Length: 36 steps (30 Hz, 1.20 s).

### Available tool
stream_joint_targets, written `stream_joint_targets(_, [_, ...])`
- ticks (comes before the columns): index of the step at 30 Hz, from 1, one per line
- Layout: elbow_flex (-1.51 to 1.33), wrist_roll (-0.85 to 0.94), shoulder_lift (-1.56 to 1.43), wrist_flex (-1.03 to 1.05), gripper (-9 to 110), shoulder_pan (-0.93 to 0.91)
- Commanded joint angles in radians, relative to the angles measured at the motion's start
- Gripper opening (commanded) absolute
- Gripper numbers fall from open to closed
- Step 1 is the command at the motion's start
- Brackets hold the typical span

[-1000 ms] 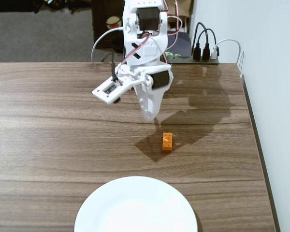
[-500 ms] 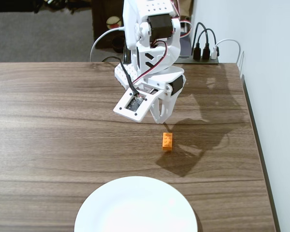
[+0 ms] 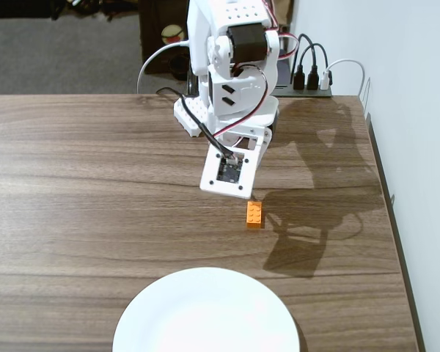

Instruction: Grasp a lego block and put it on the plate.

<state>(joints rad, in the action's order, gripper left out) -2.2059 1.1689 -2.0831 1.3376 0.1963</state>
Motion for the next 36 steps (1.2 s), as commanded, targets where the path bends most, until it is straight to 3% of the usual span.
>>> stream_joint_targets(1, [0.052, 0.071, 0.003, 0.020, 1, -0.005])
stream_joint_targets(5, [0.044, 0.135, 0.008, 0.031, 1, -0.011])
stream_joint_targets(20, [-0.015, 0.219, 0.069, -0.058, 22, 0.002])
stream_joint_targets(36, [-0.051, 0.215, 0.212, -0.236, 26, -0.002])
